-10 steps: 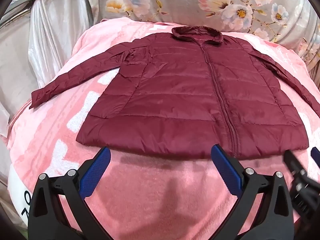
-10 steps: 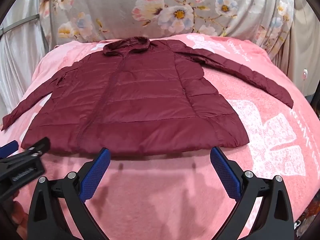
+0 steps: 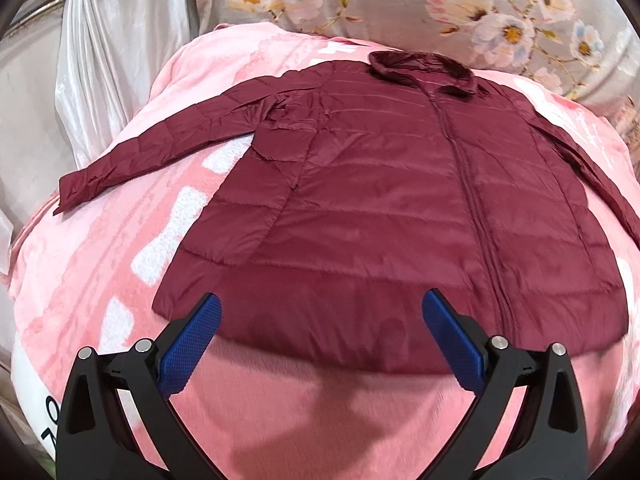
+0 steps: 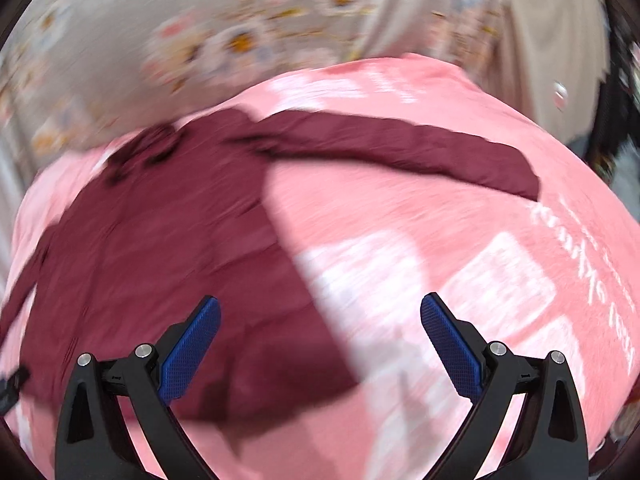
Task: Fold large clothes
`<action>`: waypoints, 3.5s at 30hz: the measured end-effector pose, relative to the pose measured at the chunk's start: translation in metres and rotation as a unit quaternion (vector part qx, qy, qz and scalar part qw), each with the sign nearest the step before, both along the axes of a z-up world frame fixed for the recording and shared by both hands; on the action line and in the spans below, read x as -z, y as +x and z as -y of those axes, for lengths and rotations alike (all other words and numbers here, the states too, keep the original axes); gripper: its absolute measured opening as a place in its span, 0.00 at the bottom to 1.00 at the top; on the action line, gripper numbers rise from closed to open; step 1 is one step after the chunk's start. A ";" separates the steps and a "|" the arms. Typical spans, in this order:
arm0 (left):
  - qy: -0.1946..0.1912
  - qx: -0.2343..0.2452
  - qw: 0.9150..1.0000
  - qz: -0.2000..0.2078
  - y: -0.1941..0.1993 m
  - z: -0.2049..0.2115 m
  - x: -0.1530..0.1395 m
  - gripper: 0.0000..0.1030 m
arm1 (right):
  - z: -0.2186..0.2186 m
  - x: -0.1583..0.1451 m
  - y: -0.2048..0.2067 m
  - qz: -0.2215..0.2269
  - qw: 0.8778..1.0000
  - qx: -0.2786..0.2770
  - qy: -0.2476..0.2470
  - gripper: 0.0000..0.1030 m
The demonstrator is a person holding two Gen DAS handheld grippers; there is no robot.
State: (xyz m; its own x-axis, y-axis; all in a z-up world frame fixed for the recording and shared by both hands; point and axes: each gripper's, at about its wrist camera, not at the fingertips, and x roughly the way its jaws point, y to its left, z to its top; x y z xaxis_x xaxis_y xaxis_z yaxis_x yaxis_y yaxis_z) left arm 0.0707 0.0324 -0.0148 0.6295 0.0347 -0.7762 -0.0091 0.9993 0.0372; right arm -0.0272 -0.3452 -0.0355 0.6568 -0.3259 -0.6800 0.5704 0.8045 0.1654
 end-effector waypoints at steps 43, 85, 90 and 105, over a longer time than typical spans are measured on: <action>-0.003 -0.038 0.999 -0.012 0.110 -0.021 0.023 0.95 | -0.152 -0.083 0.248 0.112 0.933 -0.342 -0.027 0.06; -0.106 0.014 0.994 0.023 0.256 0.004 -0.030 0.06 | 0.038 -0.034 0.246 0.183 0.954 -0.164 0.174 0.03; -0.078 0.005 0.996 -0.031 0.269 0.004 0.024 0.06 | 0.012 -0.009 0.265 0.081 0.979 -0.164 0.088 0.02; 0.002 0.021 0.999 0.024 0.250 0.023 0.050 0.08 | 0.009 0.035 0.276 -0.018 0.986 -0.150 0.064 0.02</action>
State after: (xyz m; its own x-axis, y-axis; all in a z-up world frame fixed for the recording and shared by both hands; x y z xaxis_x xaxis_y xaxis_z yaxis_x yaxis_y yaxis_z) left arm 0.3206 0.0098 -0.0651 0.6675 0.0102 -0.7445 0.0310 0.9987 0.0414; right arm 0.2485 -0.3540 -0.0706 0.6848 -0.0303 -0.7281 0.3168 0.9121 0.2600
